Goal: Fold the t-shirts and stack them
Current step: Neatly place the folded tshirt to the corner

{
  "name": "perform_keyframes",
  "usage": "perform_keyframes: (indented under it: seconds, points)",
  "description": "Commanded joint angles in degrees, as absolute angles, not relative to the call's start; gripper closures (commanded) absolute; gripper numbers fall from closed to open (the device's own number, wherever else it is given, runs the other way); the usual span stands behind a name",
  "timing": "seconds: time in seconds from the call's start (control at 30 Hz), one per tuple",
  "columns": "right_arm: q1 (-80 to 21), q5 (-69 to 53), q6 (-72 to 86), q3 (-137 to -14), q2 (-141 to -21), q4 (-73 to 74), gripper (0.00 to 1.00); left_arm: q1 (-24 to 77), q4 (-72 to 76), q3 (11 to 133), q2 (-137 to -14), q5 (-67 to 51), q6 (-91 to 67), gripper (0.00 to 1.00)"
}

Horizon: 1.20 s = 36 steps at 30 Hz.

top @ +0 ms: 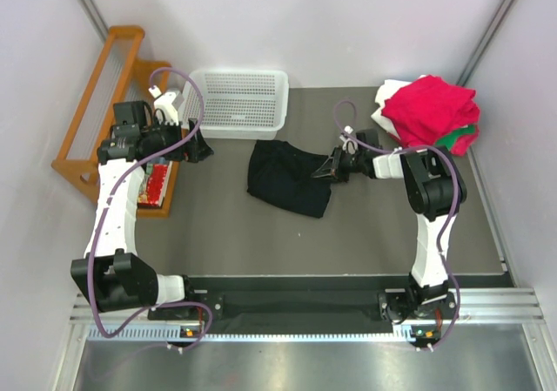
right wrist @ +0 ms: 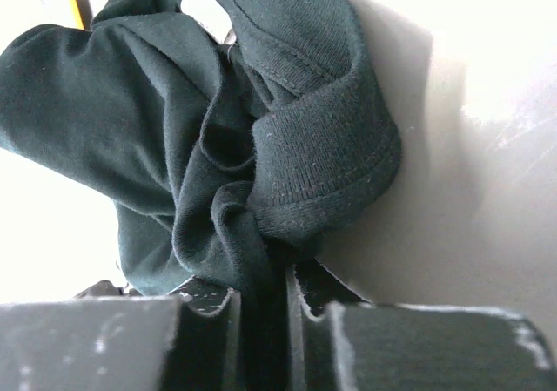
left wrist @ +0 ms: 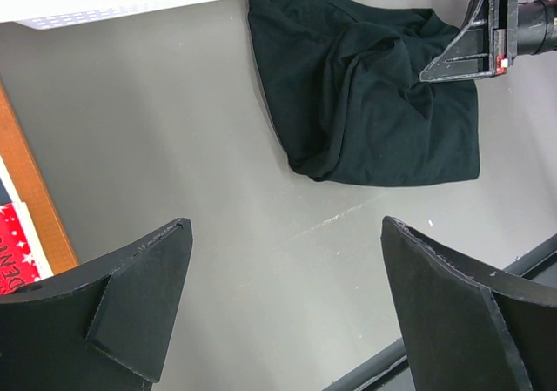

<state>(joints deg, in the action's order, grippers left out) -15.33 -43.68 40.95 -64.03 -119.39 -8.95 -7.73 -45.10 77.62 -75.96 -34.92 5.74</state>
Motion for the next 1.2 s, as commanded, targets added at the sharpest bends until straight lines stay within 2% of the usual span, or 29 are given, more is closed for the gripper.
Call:
perform_keyframes:
  seconds: [0.0,0.23,0.27,0.37,0.53,0.6,0.73,0.87,1.17]
  points:
    - [-17.0,-38.2,37.7,-64.0,-122.0,-1.3,1.00,-7.9,-45.7,78.8,-73.7,-35.4,6.9,0.06]
    - [-17.8,-38.7,36.1,-67.5,-117.5,-0.1,1.00,-8.0,-46.3,78.0,-73.7,-34.9,7.6,0.06]
    - [-18.2,-38.8,35.2,-69.4,-116.9,3.7,1.00,-8.0,-46.2,77.6,-73.6,-34.9,7.7,0.06]
    - [-19.4,-38.0,30.0,-81.1,-115.9,13.8,1.00,-7.9,-45.8,76.9,-73.3,-35.0,7.3,0.06]
    - [-17.8,-36.3,26.0,-109.9,-121.0,29.8,1.00,-7.9,-45.6,76.5,-72.7,-35.2,7.1,0.06]
    - [-14.8,-36.9,28.5,-122.6,-124.0,32.7,1.00,-7.9,-45.6,76.1,-72.2,-34.9,7.2,0.06]
    - [-7.4,-39.6,36.1,-137.1,-130.9,31.8,1.00,-7.9,-45.8,75.7,-71.6,-34.8,7.5,0.06]
    - [3.6,-40.1,44.2,-134.3,-128.8,24.6,1.00,-7.9,-46.1,75.2,-71.0,-34.2,7.9,0.06]
    - [17.0,-39.4,49.5,-125.2,-118.2,17.4,1.00,-7.9,-44.6,73.4,-71.7,-36.3,6.6,0.06]
